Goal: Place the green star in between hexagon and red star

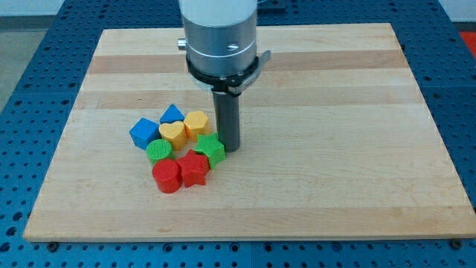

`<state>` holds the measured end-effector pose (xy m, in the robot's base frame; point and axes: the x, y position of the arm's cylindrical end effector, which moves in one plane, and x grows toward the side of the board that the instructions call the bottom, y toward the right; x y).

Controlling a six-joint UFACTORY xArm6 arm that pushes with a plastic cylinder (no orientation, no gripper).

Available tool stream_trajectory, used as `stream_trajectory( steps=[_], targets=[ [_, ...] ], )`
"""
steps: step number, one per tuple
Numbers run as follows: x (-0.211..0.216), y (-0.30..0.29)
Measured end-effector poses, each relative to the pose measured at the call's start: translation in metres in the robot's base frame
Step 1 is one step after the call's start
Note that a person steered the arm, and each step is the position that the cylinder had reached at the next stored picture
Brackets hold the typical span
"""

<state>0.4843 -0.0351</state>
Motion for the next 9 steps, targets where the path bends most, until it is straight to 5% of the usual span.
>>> stream_trajectory(
  steps=[1, 3, 5, 9],
  targets=[
    [-0.009, 0.005],
    [0.039, 0.083],
    [0.087, 0.047],
    [0.034, 0.019]
  ],
)
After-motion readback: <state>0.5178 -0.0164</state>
